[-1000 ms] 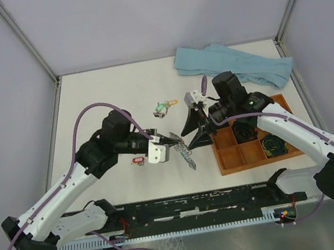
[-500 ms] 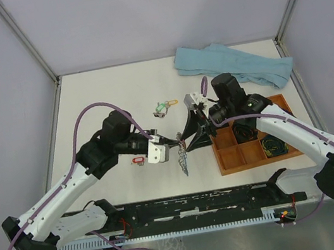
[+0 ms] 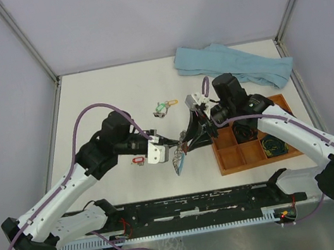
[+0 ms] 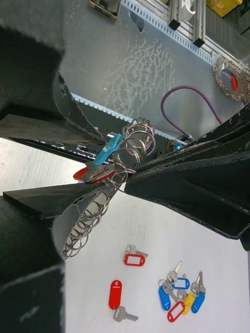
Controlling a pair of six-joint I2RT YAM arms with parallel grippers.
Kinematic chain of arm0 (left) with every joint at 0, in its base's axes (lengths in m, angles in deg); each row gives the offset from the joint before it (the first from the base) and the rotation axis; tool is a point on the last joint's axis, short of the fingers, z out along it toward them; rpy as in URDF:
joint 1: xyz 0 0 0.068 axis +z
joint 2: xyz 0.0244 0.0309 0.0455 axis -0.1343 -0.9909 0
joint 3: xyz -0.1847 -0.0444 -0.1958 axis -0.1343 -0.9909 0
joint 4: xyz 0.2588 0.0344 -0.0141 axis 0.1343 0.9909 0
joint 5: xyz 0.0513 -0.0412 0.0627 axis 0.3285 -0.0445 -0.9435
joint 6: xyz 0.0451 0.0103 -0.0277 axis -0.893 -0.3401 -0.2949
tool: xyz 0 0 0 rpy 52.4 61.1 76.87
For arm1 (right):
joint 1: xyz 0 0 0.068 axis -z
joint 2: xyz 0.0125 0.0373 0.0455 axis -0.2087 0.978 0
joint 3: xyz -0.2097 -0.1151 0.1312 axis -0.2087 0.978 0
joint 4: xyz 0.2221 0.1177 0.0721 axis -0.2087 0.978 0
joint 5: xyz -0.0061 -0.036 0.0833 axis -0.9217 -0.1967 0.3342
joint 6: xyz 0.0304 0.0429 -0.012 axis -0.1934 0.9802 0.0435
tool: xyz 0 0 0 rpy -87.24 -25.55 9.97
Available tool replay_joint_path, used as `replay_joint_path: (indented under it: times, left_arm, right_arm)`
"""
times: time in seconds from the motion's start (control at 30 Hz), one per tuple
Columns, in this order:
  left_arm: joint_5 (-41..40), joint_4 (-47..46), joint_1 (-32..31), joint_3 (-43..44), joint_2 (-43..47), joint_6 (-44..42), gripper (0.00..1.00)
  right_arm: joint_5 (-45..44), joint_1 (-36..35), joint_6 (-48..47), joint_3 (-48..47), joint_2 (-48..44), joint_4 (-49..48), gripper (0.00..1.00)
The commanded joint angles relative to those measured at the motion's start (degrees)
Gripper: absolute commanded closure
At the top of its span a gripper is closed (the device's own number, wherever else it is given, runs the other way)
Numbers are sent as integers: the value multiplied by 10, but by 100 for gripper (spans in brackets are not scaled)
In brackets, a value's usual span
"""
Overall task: Remove the keys from the keyring
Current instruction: Remove the key from the keyring.
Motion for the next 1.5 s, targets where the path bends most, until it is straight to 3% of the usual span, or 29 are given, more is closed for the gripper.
replay_joint_path:
  times: [0.0, 0.73, 1.33, 1.47]
  left_arm:
    - [1, -47, -2, 2, 18, 8, 97]
    - [-14, -92, -2, -24, 43, 20, 97]
    - [-55, -122, -2, -53, 69, 39, 97]
    - [-65, -127, -2, -64, 78, 51, 97]
  right_arm:
    - [28, -2, 27, 4, -4, -18, 58]
    - [27, -2, 270, 61, 6, -248, 63]
    - [27, -1, 288, 63, -4, -251, 98]
    - [24, 5, 249, 50, -12, -198, 100]
